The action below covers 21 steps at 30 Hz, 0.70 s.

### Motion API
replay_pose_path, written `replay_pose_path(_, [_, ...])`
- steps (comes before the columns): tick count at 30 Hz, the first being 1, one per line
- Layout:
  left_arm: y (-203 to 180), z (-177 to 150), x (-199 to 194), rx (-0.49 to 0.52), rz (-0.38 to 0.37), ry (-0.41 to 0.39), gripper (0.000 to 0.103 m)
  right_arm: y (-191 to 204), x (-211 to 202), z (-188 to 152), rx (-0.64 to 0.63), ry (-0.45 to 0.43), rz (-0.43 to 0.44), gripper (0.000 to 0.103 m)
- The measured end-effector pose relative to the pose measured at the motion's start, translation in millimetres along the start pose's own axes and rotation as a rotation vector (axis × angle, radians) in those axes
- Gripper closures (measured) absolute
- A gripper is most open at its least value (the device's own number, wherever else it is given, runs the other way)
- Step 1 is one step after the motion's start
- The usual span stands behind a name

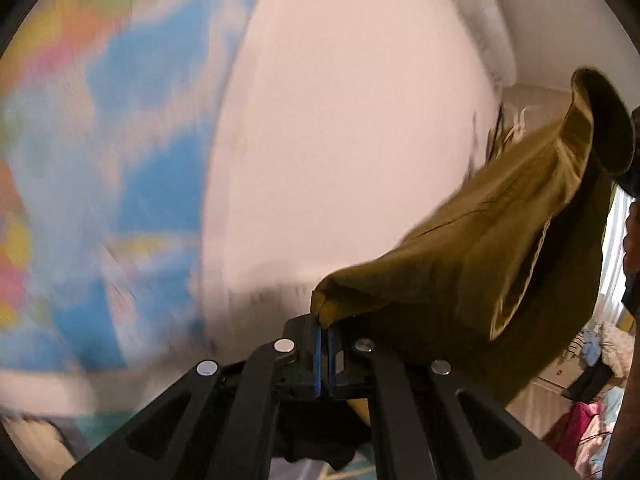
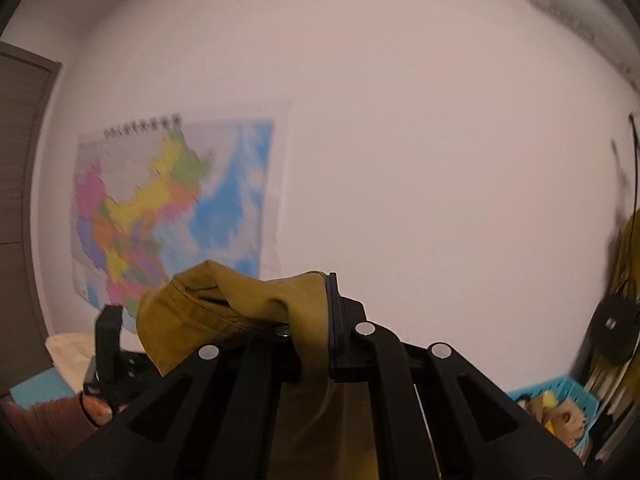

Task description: Fold large clothes

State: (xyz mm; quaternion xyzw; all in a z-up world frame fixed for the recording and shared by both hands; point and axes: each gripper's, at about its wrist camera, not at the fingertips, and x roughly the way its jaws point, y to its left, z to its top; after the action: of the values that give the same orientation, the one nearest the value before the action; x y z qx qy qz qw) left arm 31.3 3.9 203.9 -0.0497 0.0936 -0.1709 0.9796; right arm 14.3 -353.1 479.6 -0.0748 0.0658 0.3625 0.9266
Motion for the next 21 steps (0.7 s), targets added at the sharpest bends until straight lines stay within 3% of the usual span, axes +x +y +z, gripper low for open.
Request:
replay_pose_path(5, [-10, 53, -125, 0.114, 0.091, -0.123, 0.102, 26, -66, 20, -0.012, -0.063, 0.082, 0.101])
replay_pose_path(12, [-40, 70, -293, 0.282, 0.314, -0.252, 0.102, 81, -119, 24, -0.002, -0.088, 0.286, 0.101])
replay_pose_path(17, [-67, 62, -354, 0.416, 0.534, -0.278, 0.102, 110, -116, 13, 0.036, -0.109, 0.455, 0.101])
replay_pose_path(19, [-65, 59, -351, 0.441, 0.602, -0.231, 0.102, 111, -89, 2, 0.084, -0.080, 0.493, 0.101])
replay_pose_path(21, [-48, 54, -328, 0.444, 0.645, -0.152, 0.102, 108, -38, -20, 0.171, -0.006, 0.532, 0.100])
